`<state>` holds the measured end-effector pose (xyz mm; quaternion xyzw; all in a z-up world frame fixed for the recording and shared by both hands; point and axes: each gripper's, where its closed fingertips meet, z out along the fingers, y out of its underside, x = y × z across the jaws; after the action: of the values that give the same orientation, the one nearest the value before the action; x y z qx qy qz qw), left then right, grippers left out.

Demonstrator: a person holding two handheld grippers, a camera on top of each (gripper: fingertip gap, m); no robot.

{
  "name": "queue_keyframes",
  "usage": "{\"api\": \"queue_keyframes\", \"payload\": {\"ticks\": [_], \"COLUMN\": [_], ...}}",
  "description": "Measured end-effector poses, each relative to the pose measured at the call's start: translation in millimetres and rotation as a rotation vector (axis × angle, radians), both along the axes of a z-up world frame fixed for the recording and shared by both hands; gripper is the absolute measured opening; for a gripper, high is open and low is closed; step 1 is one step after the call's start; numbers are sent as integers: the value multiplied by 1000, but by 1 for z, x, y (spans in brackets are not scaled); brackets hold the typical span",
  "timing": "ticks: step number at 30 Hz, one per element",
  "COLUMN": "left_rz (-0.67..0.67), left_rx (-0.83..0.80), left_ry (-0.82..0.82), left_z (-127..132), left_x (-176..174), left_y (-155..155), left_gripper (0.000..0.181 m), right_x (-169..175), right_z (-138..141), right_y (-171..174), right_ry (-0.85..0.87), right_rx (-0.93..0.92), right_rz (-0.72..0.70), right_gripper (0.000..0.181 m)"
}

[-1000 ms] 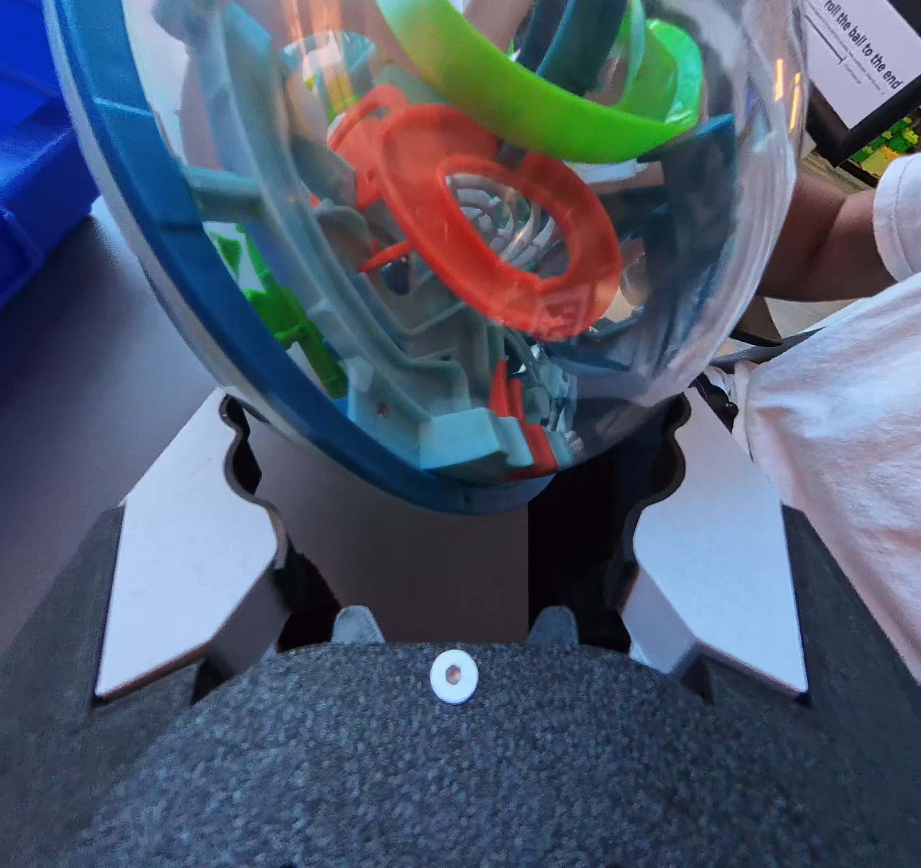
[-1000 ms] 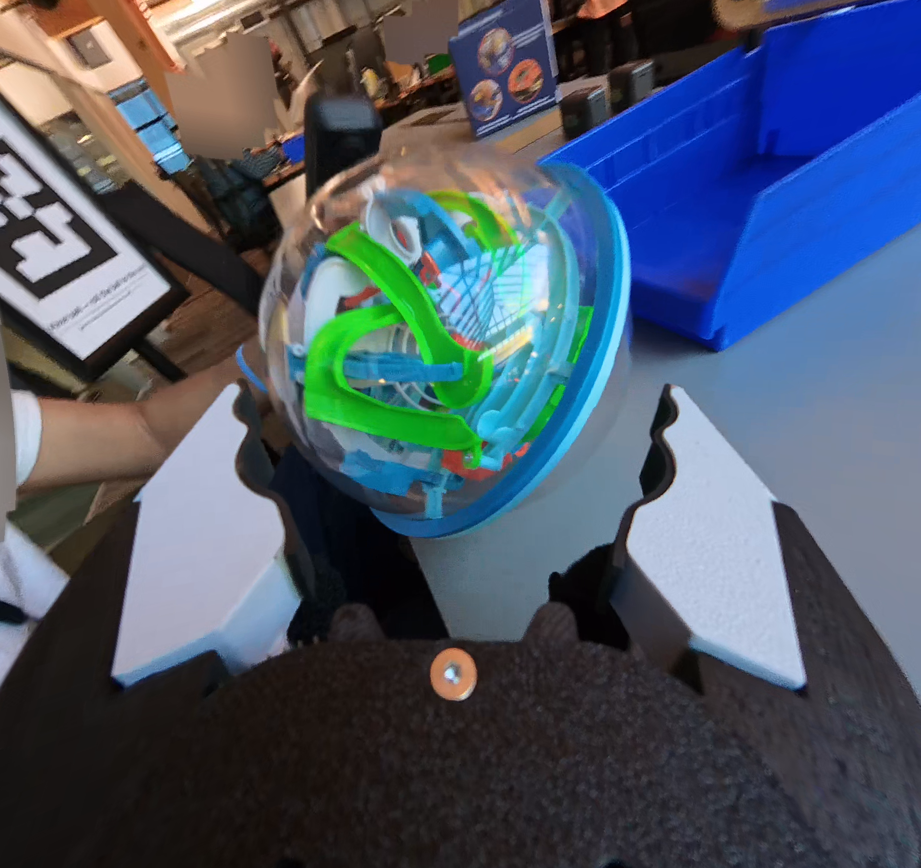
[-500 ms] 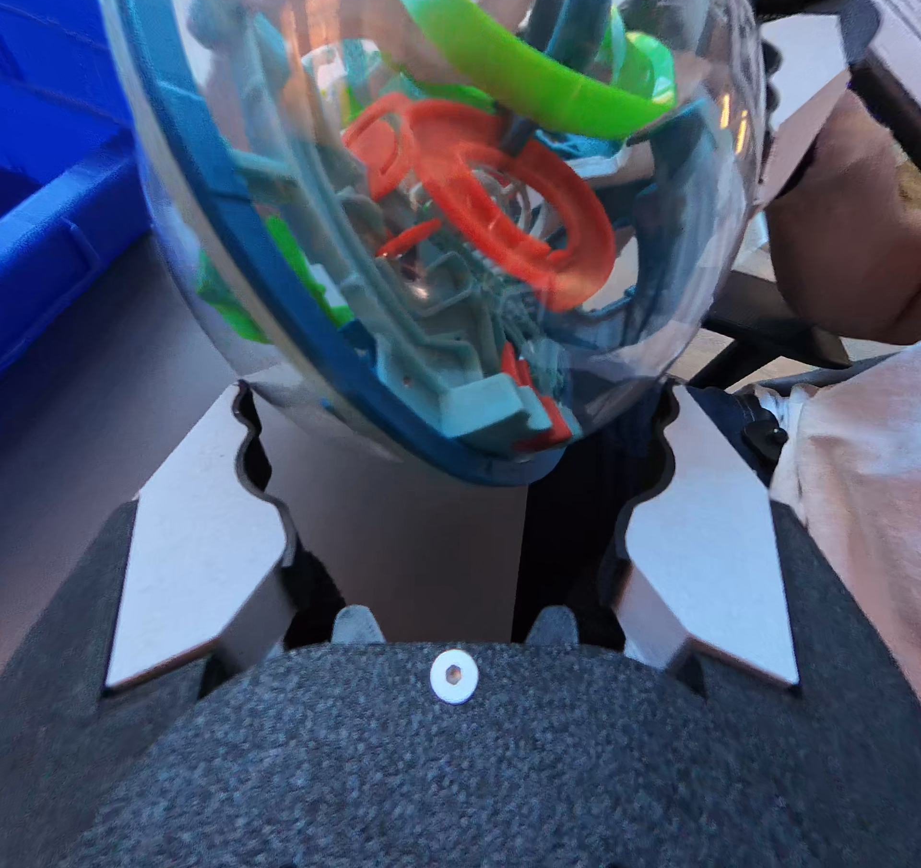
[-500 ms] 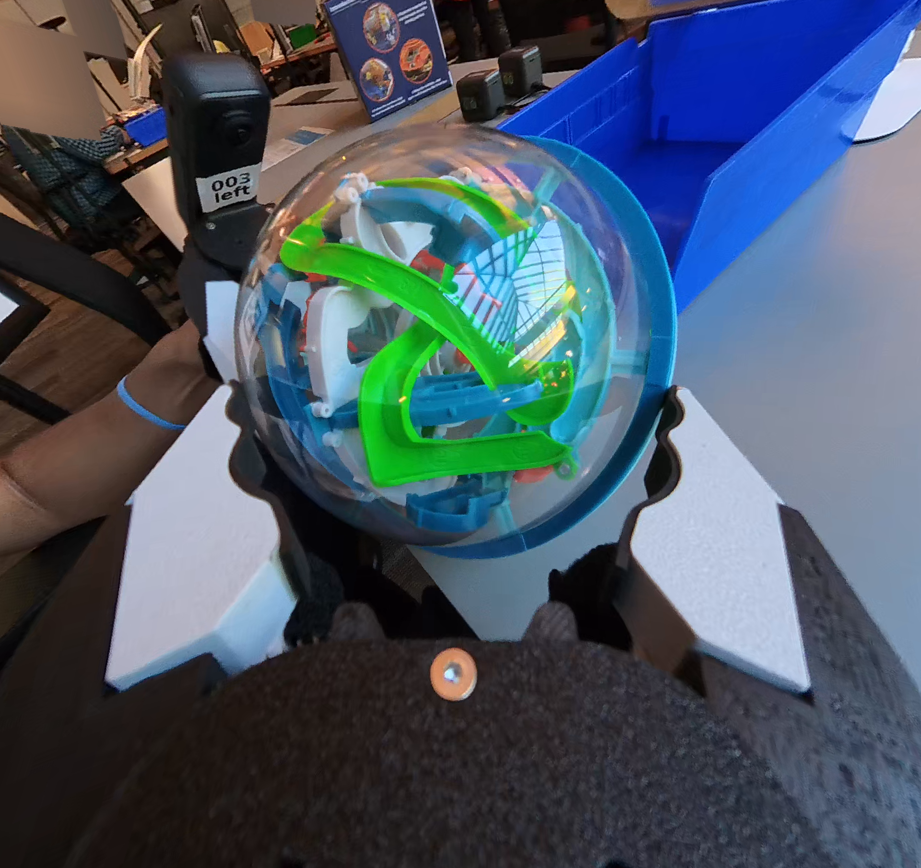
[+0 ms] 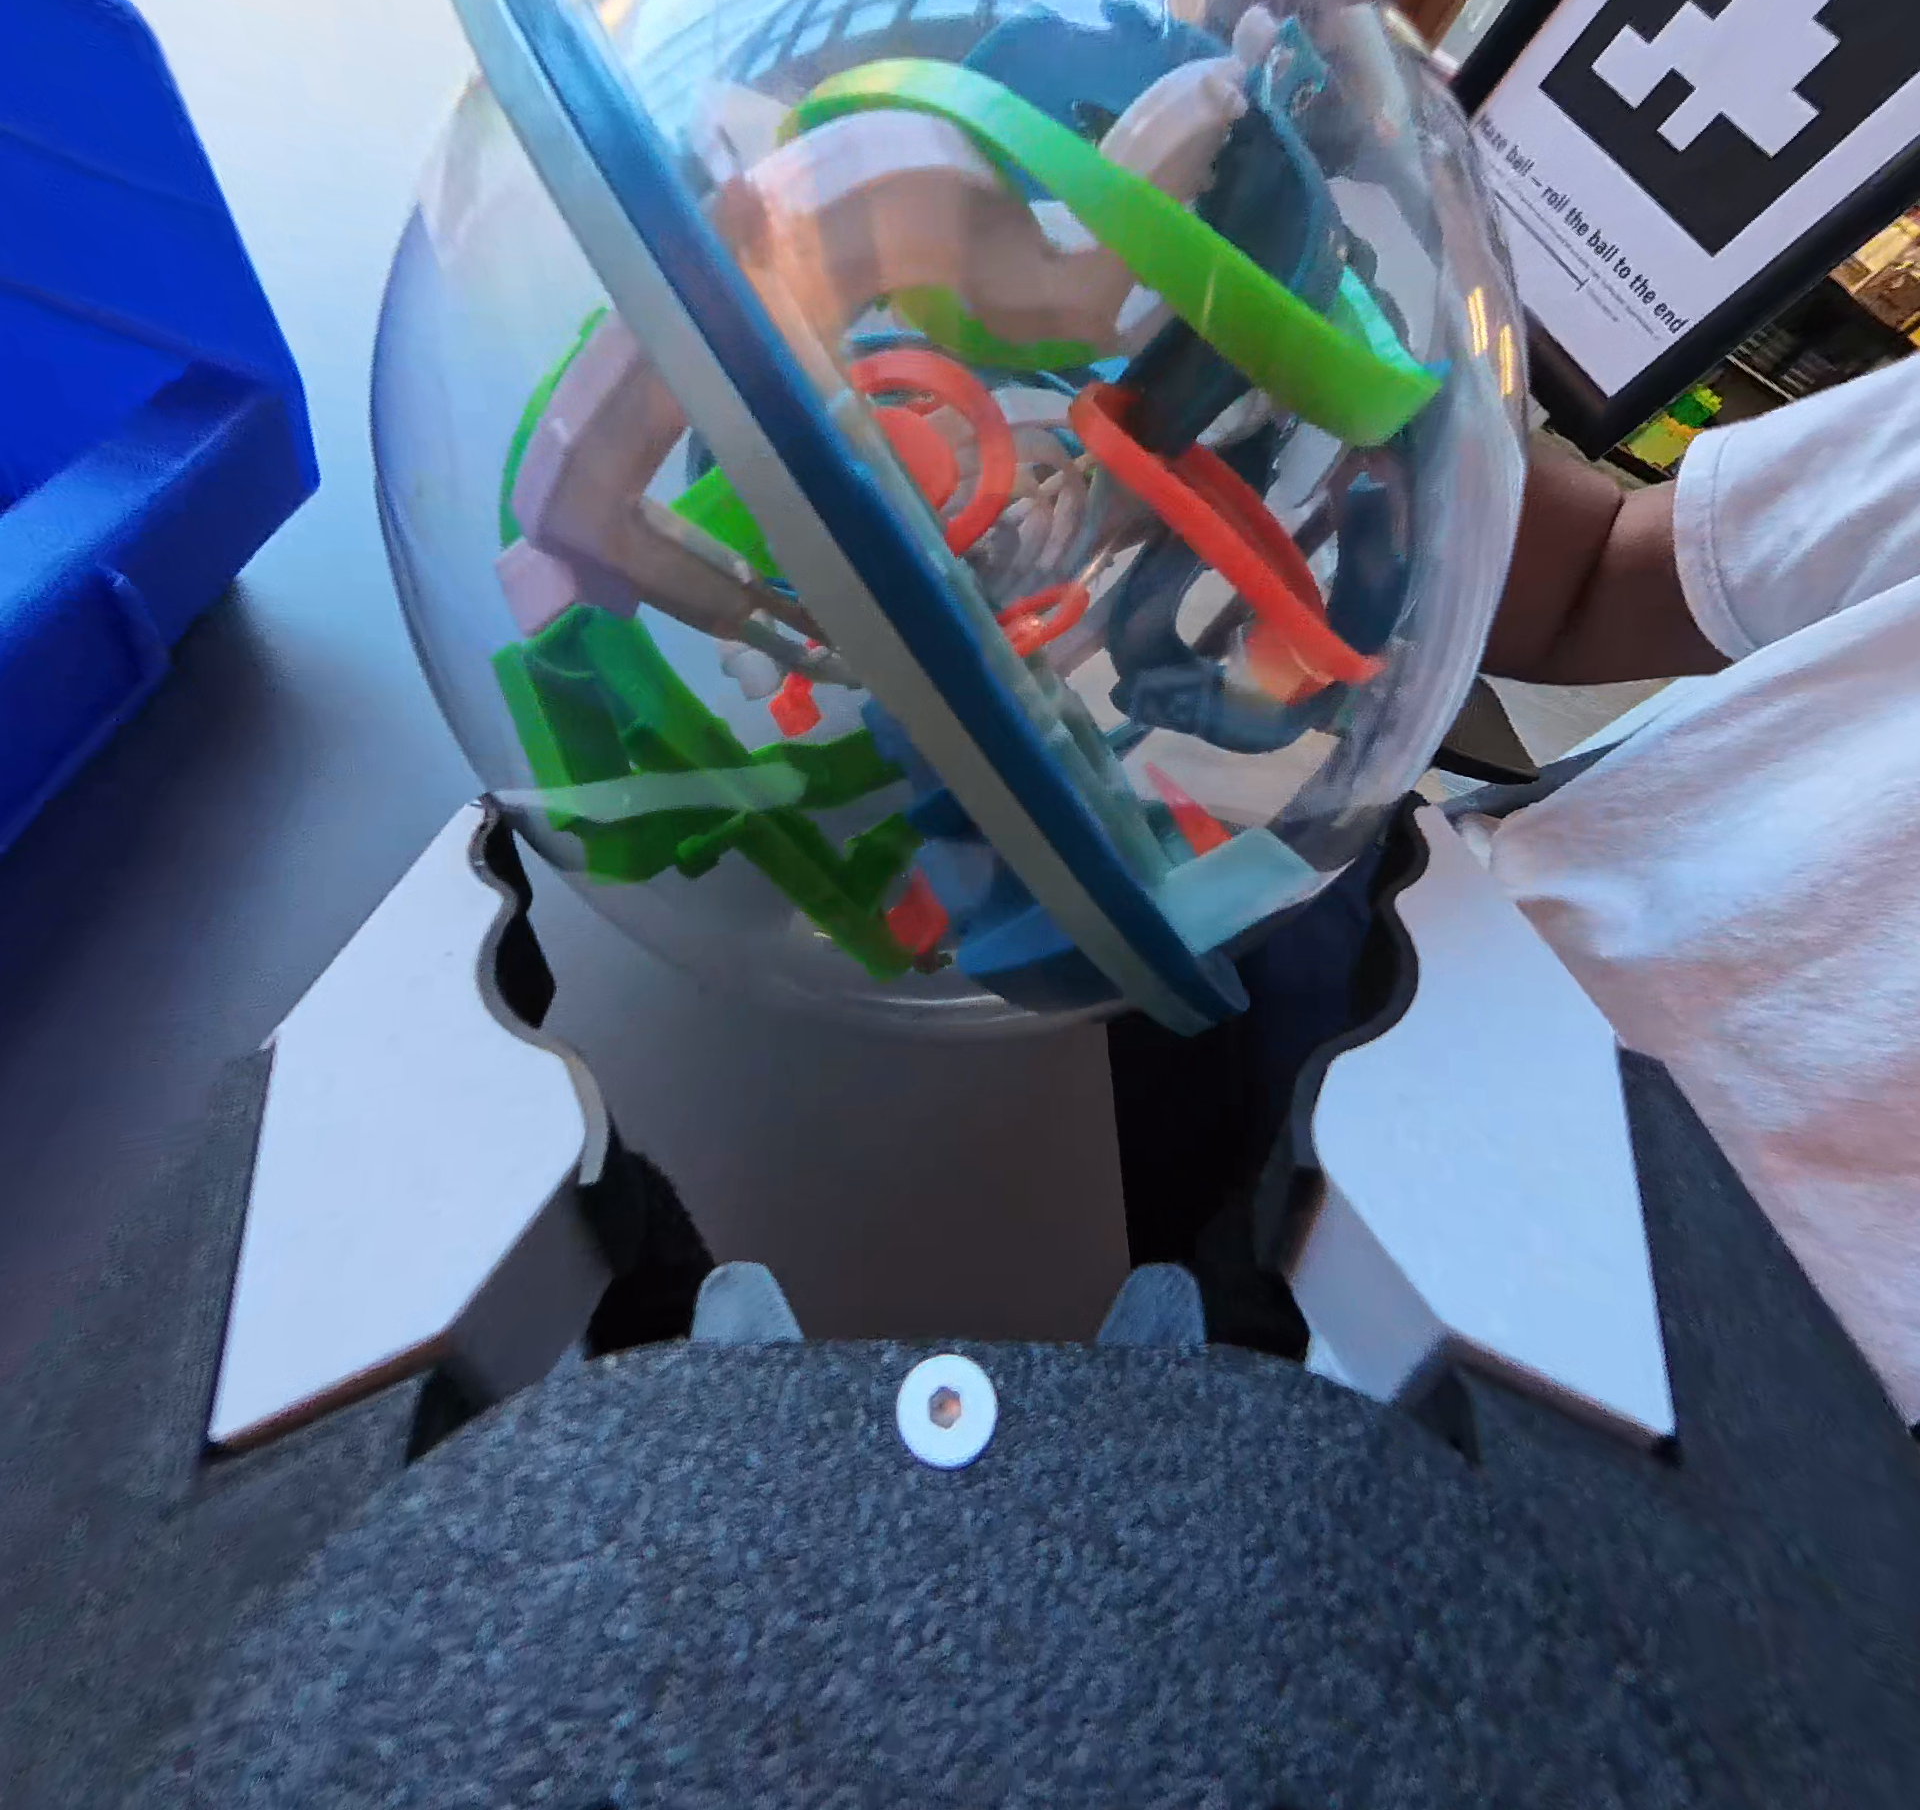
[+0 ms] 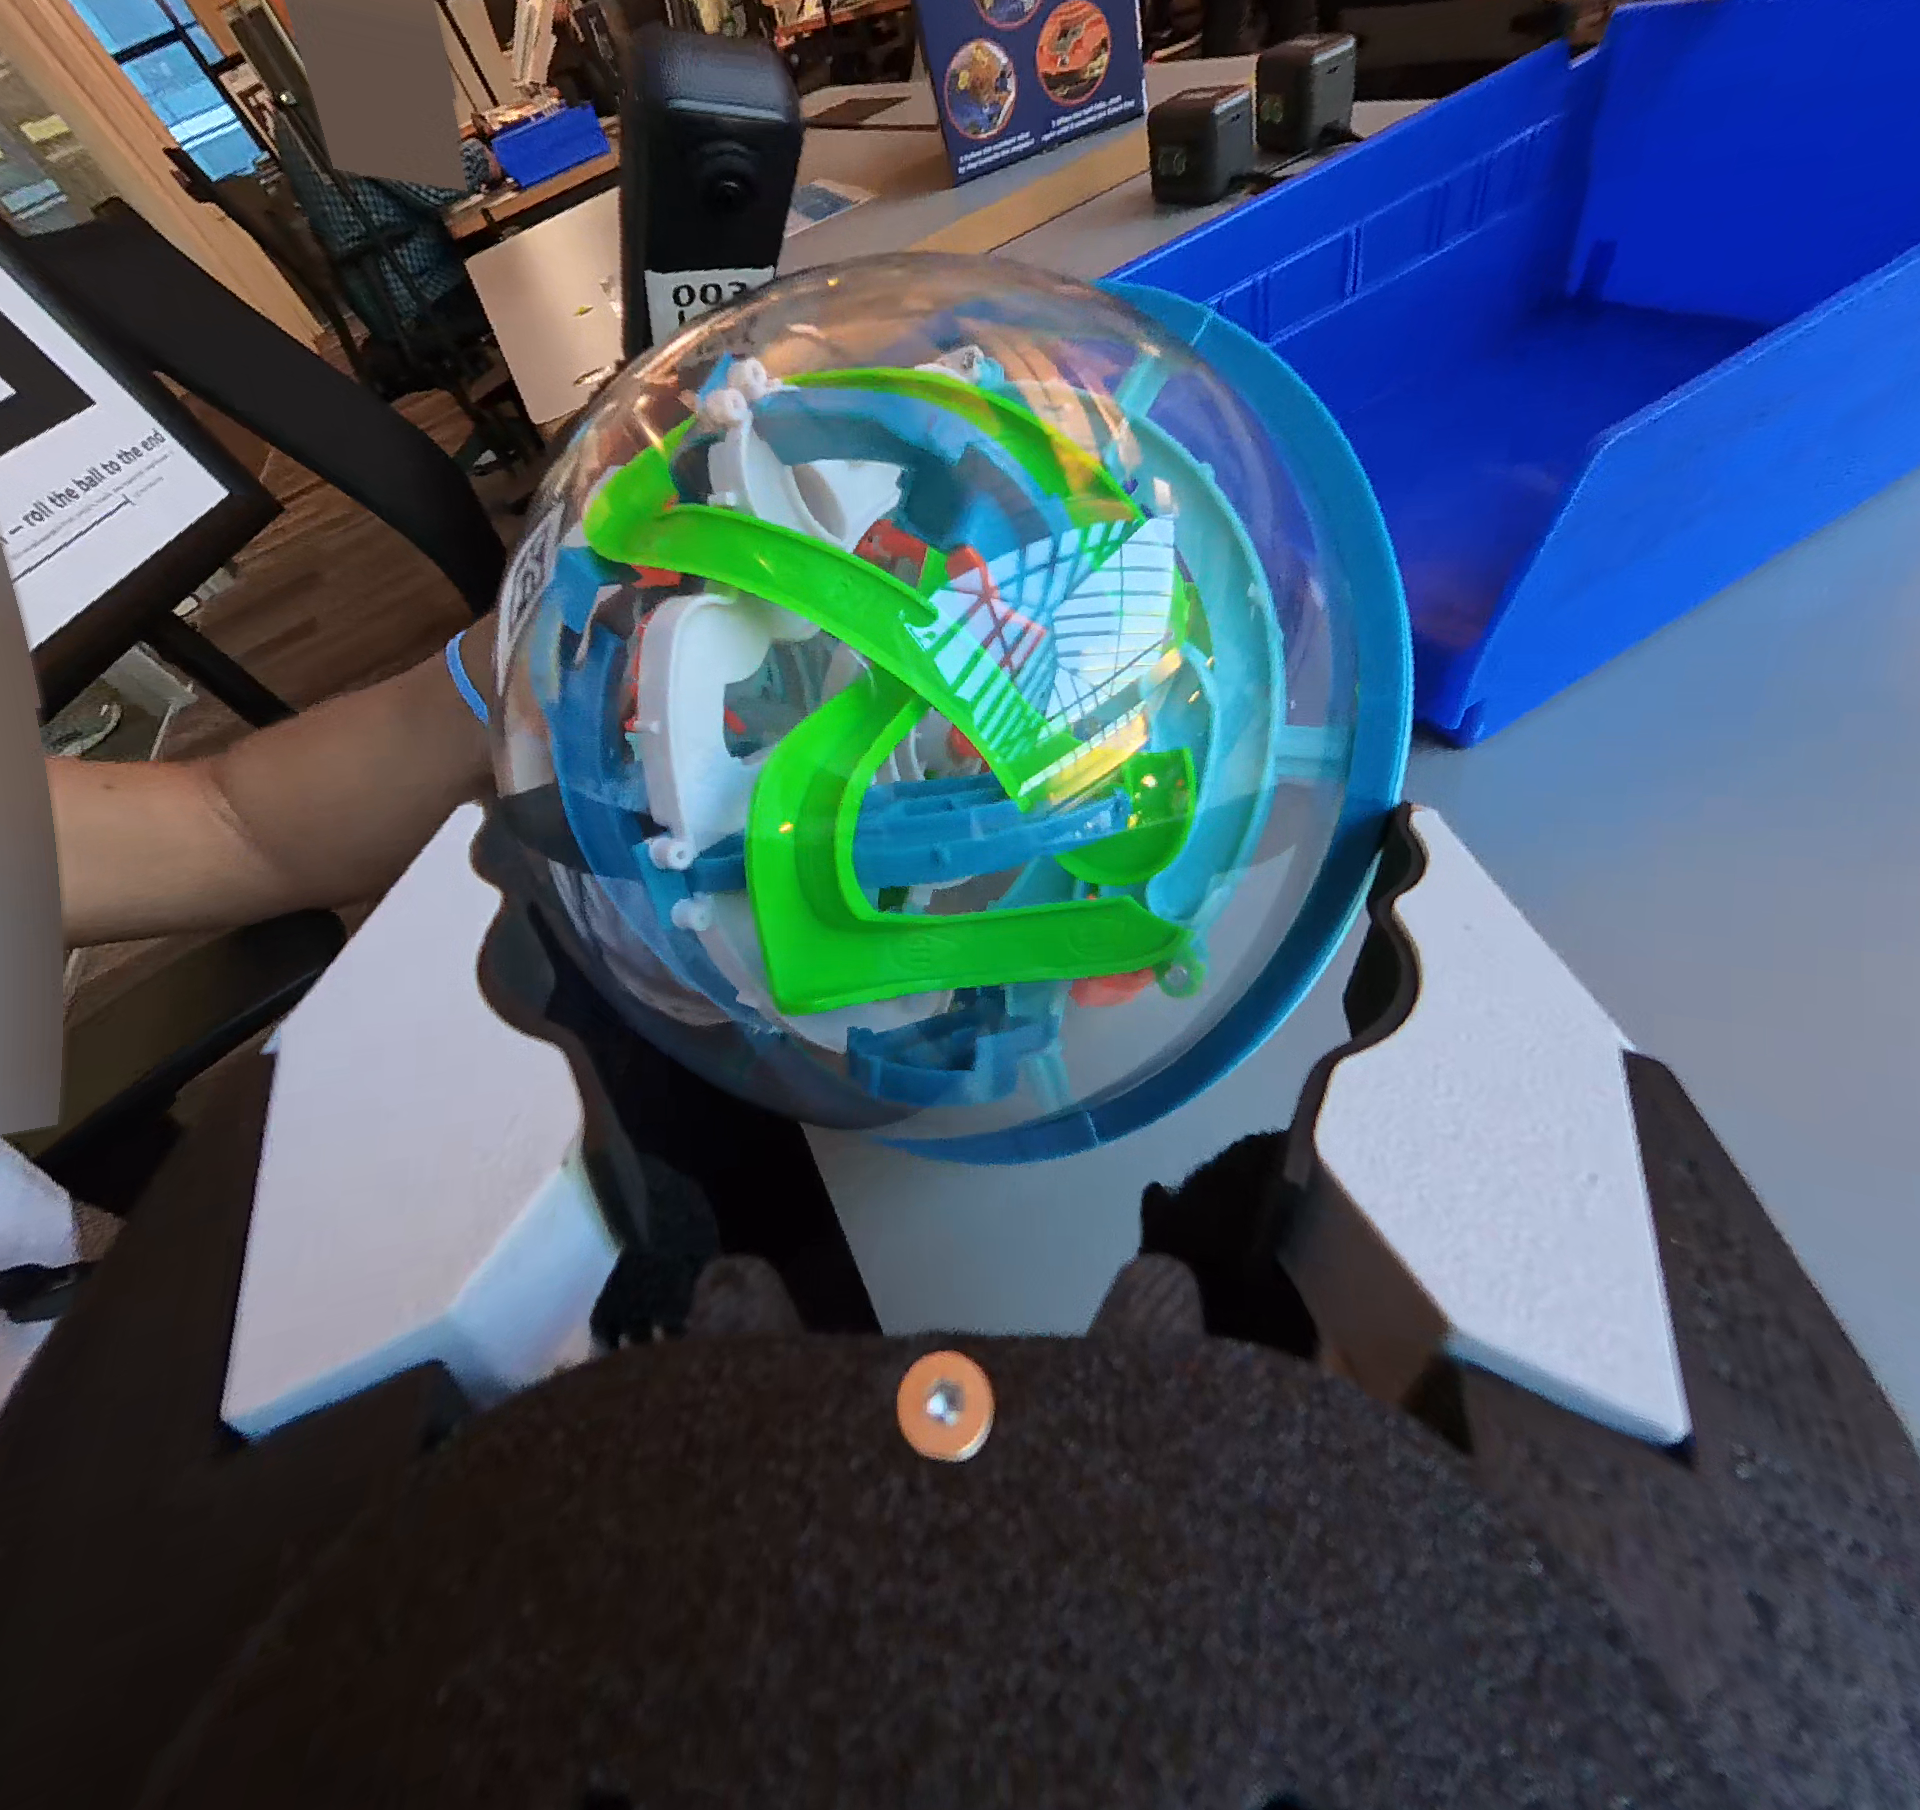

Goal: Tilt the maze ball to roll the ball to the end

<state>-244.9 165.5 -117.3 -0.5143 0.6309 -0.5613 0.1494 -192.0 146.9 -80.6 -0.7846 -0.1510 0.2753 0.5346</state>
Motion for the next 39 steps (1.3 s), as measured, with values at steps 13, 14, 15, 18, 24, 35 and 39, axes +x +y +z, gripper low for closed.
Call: {"api": "queue_keyframes", "payload": {"ticks": [13, 14, 15, 18, 24, 35, 39], "left_rz": [182, 192, 199, 207, 107, 29, 74], "left_rx": [105, 104, 101, 122, 46, 35, 63], "left_ry": [-25, -18, -17, -39, -47, -34, -52], "left_z": [-2, -3, -3, -1, 1, -1, -3], "left_x": [-2, -3, -3, -4, -11, 0, -2], "left_y": [-9, -8, -7, -4, -1, 14, 16], "left_gripper": [152, 152, 152, 152, 159, 158, 158], "right_x": [-5, -5, -5, -6, -5, -4, -5], "right_z": [-10, -11, -11, -13, -15, -16, -15], "right_y": [-15, -14, -12, -11, -8, 8, 10], "right_ry": [117, 129, 138, 138, 151, 107, 68], "right_rx": [-231, -238, -238, -232, -220, -211, -219], "right_rz": [-129, -125, -122, -96, -30, 61, 94], "right_gripper": [152, 153, 153, 153, 152, 152, 152]}}
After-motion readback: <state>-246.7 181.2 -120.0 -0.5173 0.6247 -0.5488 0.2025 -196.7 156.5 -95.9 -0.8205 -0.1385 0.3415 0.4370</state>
